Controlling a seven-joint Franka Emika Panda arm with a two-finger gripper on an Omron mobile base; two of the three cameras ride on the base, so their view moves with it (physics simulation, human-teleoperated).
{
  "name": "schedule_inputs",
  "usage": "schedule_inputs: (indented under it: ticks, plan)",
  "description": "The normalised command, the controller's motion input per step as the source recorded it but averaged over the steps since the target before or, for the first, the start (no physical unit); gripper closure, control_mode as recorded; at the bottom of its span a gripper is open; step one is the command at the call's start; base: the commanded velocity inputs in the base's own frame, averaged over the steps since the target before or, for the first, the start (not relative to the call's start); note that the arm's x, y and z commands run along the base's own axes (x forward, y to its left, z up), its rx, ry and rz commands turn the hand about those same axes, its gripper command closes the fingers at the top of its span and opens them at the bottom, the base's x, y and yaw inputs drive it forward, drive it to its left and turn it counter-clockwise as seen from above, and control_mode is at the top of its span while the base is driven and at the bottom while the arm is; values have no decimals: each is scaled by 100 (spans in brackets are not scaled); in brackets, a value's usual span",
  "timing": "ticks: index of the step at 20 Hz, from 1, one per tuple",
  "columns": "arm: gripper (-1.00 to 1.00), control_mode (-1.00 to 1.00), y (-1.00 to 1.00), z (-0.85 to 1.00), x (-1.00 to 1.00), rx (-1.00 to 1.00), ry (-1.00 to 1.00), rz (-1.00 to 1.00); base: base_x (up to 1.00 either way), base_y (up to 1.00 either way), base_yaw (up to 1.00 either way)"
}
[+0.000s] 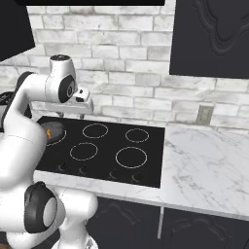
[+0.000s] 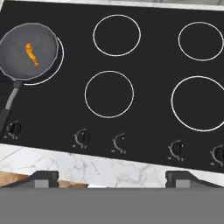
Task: Place the shrimp on the plate and place the squash on the same plate.
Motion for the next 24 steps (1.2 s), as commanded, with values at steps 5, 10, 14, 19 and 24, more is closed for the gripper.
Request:
schedule_inputs:
  ticks: [5, 10, 14, 19, 24]
  plan:
    - [-100, -100, 54, -29, 21, -3, 15, 13, 0, 0, 0]
    - [-100, -100, 78, -6, 19, -10, 1, 20, 0, 0, 0]
    - [-100, -100, 50, -35, 37, -3, 0, 18, 0, 0, 0]
    - [-100, -100, 48, -34, 37, 0, -1, 15, 0, 0, 0]
    - [-100, -100, 55, -9, 36, 0, 0, 9, 0, 0, 0]
